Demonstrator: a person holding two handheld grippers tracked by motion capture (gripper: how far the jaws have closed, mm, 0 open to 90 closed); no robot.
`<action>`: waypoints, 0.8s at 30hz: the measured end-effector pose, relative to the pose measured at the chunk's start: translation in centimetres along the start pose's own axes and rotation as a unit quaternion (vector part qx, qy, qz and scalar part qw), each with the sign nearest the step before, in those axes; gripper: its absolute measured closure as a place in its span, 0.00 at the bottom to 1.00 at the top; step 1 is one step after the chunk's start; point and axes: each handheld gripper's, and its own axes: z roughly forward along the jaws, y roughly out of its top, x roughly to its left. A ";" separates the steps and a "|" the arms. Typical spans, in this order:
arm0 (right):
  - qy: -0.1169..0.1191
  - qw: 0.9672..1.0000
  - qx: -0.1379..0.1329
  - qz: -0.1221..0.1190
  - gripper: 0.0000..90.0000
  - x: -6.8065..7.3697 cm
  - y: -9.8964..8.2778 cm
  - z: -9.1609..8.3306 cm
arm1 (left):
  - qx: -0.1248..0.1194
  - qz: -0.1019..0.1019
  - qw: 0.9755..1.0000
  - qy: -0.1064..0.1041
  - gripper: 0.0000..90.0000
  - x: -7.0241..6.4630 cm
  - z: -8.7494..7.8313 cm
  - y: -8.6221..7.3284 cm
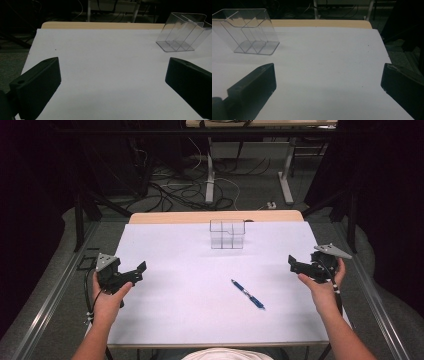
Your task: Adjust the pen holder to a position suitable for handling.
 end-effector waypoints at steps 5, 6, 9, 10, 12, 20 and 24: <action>-0.001 1.000 0.010 -0.005 0.00 0.3 0.3 0.3 | 0.006 0.008 1.000 -0.003 0.00 -0.1 -0.1 0.0; -0.001 1.000 0.015 -0.005 0.01 0.4 0.5 0.3 | 0.008 0.014 1.000 -0.003 0.00 -0.1 -0.1 0.0; 0.006 1.000 0.020 -0.004 0.03 0.7 0.8 0.5 | 0.006 0.019 1.000 -0.003 0.00 -0.4 -0.1 0.0; 0.007 1.000 0.024 0.000 0.04 0.9 0.9 0.6 | 0.005 0.020 1.000 -0.003 0.00 -0.4 0.0 0.0; 0.008 1.000 0.027 -0.001 0.05 1.2 1.1 0.8 | 0.010 0.023 1.000 -0.002 0.00 -0.4 0.0 0.0; 0.029 0.999 0.028 -0.027 0.18 2.7 3.0 1.4 | 0.021 0.025 0.999 0.007 0.00 -0.3 0.2 -0.3; 0.042 0.998 0.034 -0.034 0.22 3.1 3.5 2.0 | 0.021 0.028 0.999 0.006 0.00 -0.3 0.0 -0.4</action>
